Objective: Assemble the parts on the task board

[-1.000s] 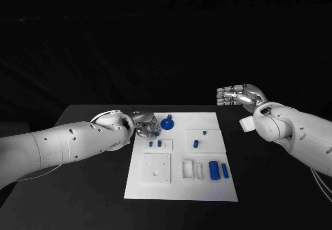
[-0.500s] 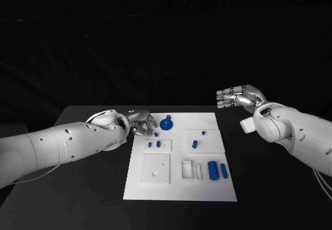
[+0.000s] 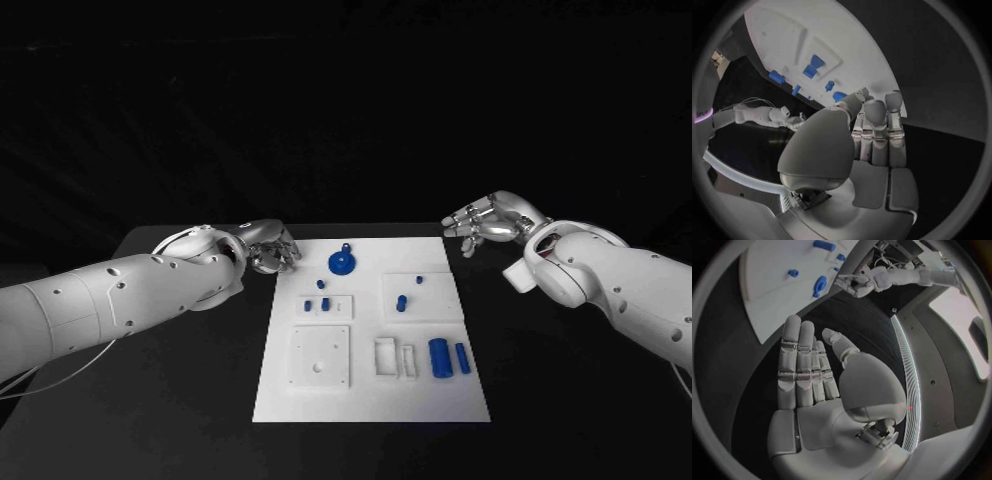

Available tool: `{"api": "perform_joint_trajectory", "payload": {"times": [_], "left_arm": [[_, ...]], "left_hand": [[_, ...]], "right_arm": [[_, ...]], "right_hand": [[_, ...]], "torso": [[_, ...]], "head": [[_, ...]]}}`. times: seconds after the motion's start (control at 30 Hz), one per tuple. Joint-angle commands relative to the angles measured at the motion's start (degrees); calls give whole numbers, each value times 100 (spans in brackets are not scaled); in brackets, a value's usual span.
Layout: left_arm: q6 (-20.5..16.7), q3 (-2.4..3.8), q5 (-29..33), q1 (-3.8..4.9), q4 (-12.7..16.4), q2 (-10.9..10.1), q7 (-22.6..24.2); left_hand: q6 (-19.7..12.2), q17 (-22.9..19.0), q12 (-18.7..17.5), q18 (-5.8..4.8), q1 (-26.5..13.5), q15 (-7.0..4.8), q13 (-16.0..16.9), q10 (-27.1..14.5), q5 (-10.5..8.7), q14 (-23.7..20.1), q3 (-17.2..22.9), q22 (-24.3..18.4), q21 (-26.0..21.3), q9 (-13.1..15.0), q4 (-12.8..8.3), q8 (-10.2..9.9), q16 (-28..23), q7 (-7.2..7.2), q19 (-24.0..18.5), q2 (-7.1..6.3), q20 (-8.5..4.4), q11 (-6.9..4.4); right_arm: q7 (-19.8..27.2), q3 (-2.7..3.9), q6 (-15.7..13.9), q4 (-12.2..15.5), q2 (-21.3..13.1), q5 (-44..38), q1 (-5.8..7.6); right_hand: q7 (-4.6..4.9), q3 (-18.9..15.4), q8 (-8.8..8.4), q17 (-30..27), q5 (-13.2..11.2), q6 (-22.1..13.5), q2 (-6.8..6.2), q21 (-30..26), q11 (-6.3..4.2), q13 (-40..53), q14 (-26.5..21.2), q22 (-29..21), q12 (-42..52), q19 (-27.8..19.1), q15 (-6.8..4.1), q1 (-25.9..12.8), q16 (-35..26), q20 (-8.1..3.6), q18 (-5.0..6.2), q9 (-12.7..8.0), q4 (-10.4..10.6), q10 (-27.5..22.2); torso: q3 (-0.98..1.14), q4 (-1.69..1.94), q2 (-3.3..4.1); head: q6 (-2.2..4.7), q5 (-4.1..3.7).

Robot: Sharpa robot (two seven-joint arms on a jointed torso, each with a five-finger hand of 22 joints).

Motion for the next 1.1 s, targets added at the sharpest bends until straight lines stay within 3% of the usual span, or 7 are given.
{"api": "perform_joint_trajectory", "payload": {"times": [0.03,0.1,0.2,0.43,0.6,0.73,1.1], "left_arm": [[-464,93,1172,16,-83,-26,317],[-581,145,1809,35,-102,-53,460],[-676,192,2968,80,-88,-102,751],[-720,233,5279,161,180,-239,1406],[-631,240,5838,177,403,-290,1569],[-577,241,5963,180,526,-305,1615],[-543,241,6045,182,657,-310,1682]], "left_hand": [[174,-163,21,-31,-19,-21,5,72,53,18,-28,19,-165,-11,-36,-59,-365,23,-118,54,-46,-14],[158,-298,21,-81,-133,-24,5,78,114,-103,-58,-86,-359,-8,11,-43,-724,5,-227,79,-36,-13],[101,-417,24,-144,-322,6,3,26,88,-200,-146,-248,-607,-11,111,-48,-1089,23,-306,48,-12,-1],[12,-1031,19,-286,-519,176,0,-188,105,-478,-550,-1216,-1719,-9,403,-44,-2759,58,-558,44,155,100],[-30,-1668,16,-368,-467,475,-7,-367,45,-702,-759,-2110,-2592,-10,494,-44,-4714,83,-894,67,426,223],[-36,-1812,19,-378,-400,621,-5,-381,15,-679,-896,-2783,-2586,-9,506,-44,-5618,97,-1212,96,586,253],[-75,-2021,17,-296,-299,813,-5,-444,29,-1115,-1100,-4138,-2568,-10,459,-45,-5898,101,-1246,157,780,288]], "right_arm": [[-270,2,105,109,-27,-1580,-31],[-372,1,14,179,-40,-1990,-47],[-550,-1,-150,291,-48,-2577,-74],[-999,-53,-318,566,-13,-3715,-159],[-1301,-168,-331,717,60,-4319,-199],[-1513,-256,-297,806,117,-4643,-209],[-1750,-488,-188,932,257,-5037,-215]], "right_hand": [[-35,246,-25,1030,-44,28,-88,500,-20,11,-93,369,-22,146,-49,-37,796,-96,-34,0,2,32],[-1,448,-27,1729,-128,24,-141,936,-95,13,-268,727,-22,92,-41,-94,1413,-113,-6,5,2,29],[-44,707,-23,2246,-277,8,-193,1478,-50,13,-397,1239,-23,-132,-49,-124,1861,-95,65,9,11,7],[-35,937,-19,2414,-503,6,-296,1948,-16,11,-322,1788,-23,-321,-18,-228,2014,-53,162,6,42,-114],[-42,1032,-18,2410,-715,15,-404,2041,3,10,-290,1983,-24,-337,-2,-315,2010,-34,156,4,75,-195],[-33,1075,-21,2397,-811,-22,-504,2070,15,10,-256,2085,-25,-333,3,-356,2011,-34,153,-1,97,-222],[17,1178,-18,2376,-890,-253,-778,1985,40,12,-226,2299,-24,-302,32,-339,2025,-3,177,3,227,-261]], "torso": [[-1,-4,-4],[0,-1,0],[0,1,-1],[-12,5,7],[-9,14,4],[-13,9,6],[-9,10,4]], "head": [[41,-49],[52,-59],[44,-67],[76,-91],[41,-102],[52,-104],[15,-79]]}}
